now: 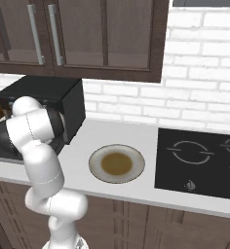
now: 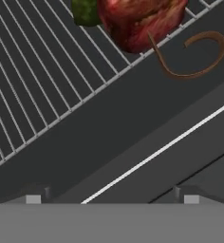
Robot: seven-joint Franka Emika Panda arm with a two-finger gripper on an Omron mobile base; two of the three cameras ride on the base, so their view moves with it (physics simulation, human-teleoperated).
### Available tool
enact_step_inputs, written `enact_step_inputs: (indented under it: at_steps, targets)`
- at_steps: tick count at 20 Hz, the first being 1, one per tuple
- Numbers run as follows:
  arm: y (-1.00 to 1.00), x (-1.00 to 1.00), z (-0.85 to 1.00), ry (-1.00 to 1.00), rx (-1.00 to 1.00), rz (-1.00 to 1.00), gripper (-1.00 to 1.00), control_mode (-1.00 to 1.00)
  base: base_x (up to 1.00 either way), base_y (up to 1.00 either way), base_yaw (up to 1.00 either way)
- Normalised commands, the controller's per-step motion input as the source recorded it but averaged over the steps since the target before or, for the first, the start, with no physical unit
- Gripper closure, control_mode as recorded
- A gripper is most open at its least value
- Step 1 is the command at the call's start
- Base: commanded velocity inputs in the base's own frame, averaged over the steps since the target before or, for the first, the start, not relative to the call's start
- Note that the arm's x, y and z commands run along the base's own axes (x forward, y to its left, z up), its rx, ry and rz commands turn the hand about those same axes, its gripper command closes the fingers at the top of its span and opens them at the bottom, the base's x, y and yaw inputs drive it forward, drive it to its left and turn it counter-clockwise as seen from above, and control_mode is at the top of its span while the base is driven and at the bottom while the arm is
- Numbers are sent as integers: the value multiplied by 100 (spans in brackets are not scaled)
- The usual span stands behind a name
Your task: Pick up the kebab skewer and baguette bread, and place them inside the toaster oven. Close the toaster oven door and start by setting the timer.
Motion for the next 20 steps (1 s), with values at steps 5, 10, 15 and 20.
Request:
enact_step_inputs:
  at_steps: [5, 10, 15, 20]
  targets:
    - [0, 4, 0, 0, 0, -8, -100, -100, 0, 0, 0]
    - [0, -19, 16, 0, 0, -4, -100, -100, 0, 0, 0]
    - [0, -51, 30, 0, 0, 0, -100, -100, 0, 0, 0]
    - [0, -72, 31, 0, 0, 0, -100, -100, 0, 0, 0]
